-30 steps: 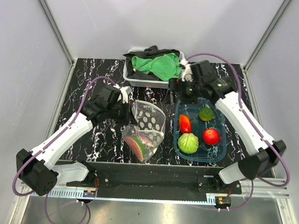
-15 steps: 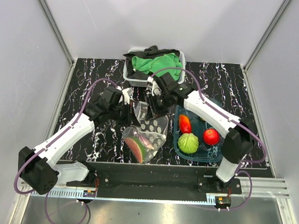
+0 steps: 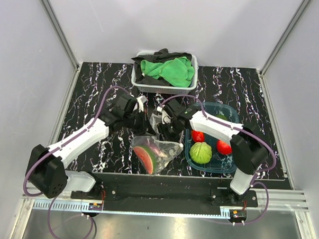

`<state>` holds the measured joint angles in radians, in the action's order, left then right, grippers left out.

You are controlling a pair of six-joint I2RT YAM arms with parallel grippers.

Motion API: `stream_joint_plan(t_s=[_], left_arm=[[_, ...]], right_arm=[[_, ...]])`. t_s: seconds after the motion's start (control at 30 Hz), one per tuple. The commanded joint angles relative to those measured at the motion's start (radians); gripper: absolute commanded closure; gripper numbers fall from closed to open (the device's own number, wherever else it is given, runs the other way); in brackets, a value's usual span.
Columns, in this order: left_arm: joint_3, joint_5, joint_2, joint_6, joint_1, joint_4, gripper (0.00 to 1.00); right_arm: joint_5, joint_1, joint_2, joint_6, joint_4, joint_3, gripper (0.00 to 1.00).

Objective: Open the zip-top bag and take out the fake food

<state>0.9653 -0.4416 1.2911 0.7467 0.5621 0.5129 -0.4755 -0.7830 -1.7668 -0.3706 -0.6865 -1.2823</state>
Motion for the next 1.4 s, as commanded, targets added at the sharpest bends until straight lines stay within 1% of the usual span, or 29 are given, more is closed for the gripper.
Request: stream_joint_plan(t_s=[0.0,0.1,0.13,0.23,0.37,0.53,0.63,0.73,0.8,0.93,1.03,1.13,1.17,1.23,1.27,1.33,1.37], left_arm=[[0.000,-0.017,0.027,0.039,0.007,-0.100,1.00],[-0.002,-0.019,0.051,0.042,0.009,-0.100,1.00],[-0.004,-0.017,0.051,0.040,0.010,-0.100,1.00],[-0.014,0.001,0.053,0.040,0.013,-0.100,1.00],[-0.033,0.010,0.053,0.045,0.024,-0.106,1.00],[-0.065,0.018,0.060,0.043,0.030,-0.120,1.00],[-0.076,0.018,0.065,0.042,0.032,-0.125,1.00],[-0.077,0.015,0.073,0.037,0.032,-0.129,1.00],[-0.077,0.015,0.077,0.034,0.032,-0.129,1.00],[-0.079,0.007,0.080,0.029,0.033,-0.137,1.00],[-0.089,0.004,0.079,0.025,0.035,-0.136,1.00],[-0.103,0.004,0.077,0.022,0.033,-0.140,1.00],[-0.106,0.003,0.076,0.022,0.035,-0.142,1.00],[-0.109,0.003,0.077,0.022,0.033,-0.145,1.00],[-0.109,0.003,0.077,0.022,0.033,-0.145,1.00],[-0.103,0.001,0.077,0.019,0.033,-0.146,1.00],[-0.100,0.000,0.079,0.017,0.033,-0.146,1.00]], right_arm=[[-0.031,-0.013,-0.002,-0.008,0.117,0.078,0.62],[-0.032,-0.015,-0.011,-0.005,0.153,0.112,0.55],[-0.047,-0.019,-0.011,-0.001,0.180,0.130,0.50],[-0.052,-0.030,-0.008,0.013,0.212,0.149,0.42],[-0.063,-0.042,-0.019,0.030,0.237,0.159,0.36],[-0.121,-0.045,-0.040,0.013,0.297,0.178,0.36],[-0.172,-0.045,-0.059,-0.001,0.344,0.198,0.41],[-0.210,-0.047,-0.074,-0.019,0.389,0.219,0.50],[-0.233,-0.047,-0.077,-0.037,0.427,0.241,0.52],[-0.255,-0.047,-0.083,-0.063,0.472,0.267,0.50],[-0.281,-0.048,-0.091,-0.070,0.498,0.284,0.41],[-0.307,-0.048,-0.106,-0.082,0.528,0.299,0.41],[-0.319,-0.048,-0.112,-0.093,0.550,0.304,0.41],[-0.342,-0.048,-0.125,-0.102,0.570,0.311,0.46],[-0.348,-0.048,-0.126,-0.112,0.587,0.313,0.56],[-0.344,-0.048,-0.126,-0.119,0.587,0.307,0.73],[-0.342,-0.048,-0.125,-0.131,0.587,0.302,0.86]])
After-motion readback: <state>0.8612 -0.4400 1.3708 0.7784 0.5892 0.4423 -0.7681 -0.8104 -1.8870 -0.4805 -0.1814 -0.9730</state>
